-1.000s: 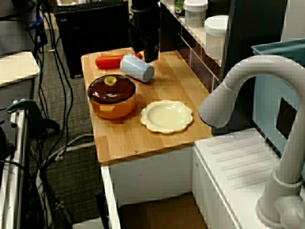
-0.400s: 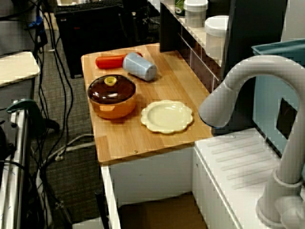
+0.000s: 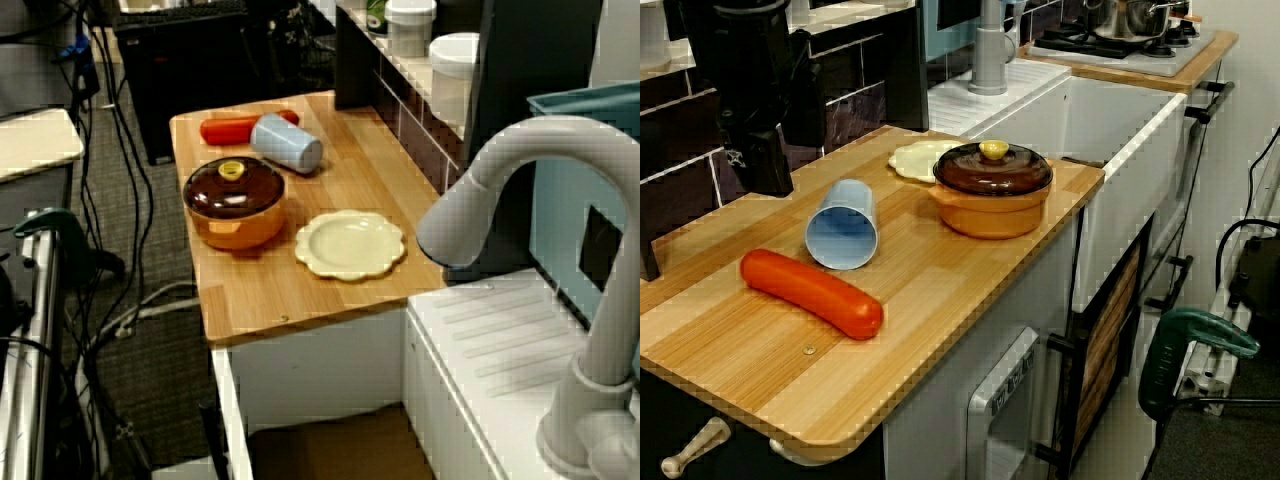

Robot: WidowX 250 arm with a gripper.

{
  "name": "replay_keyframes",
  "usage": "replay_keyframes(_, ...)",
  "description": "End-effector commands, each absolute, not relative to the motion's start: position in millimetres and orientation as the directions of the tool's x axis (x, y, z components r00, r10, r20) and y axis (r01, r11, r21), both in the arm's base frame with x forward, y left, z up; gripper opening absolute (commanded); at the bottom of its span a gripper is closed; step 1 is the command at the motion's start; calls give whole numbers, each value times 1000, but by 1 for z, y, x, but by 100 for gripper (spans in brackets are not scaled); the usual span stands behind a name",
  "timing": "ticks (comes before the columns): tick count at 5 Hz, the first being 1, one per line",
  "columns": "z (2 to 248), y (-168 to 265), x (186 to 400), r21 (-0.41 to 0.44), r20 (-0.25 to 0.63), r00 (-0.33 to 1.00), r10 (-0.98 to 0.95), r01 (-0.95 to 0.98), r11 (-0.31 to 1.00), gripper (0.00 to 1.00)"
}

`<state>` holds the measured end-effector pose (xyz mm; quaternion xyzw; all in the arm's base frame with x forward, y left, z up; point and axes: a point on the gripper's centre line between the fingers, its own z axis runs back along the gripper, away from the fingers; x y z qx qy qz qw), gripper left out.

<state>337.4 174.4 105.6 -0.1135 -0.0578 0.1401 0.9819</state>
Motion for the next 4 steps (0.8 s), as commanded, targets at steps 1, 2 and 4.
replay_keyframes(1, 107, 181, 329, -293, 100, 965, 242, -204, 934, 100)
replay_keyframes(2, 101, 176, 329, -305, 82, 973, 216, -182, 935, 100)
replay_keyframes(4, 94, 160, 321, -327, 74, 954, 290, -251, 911, 100)
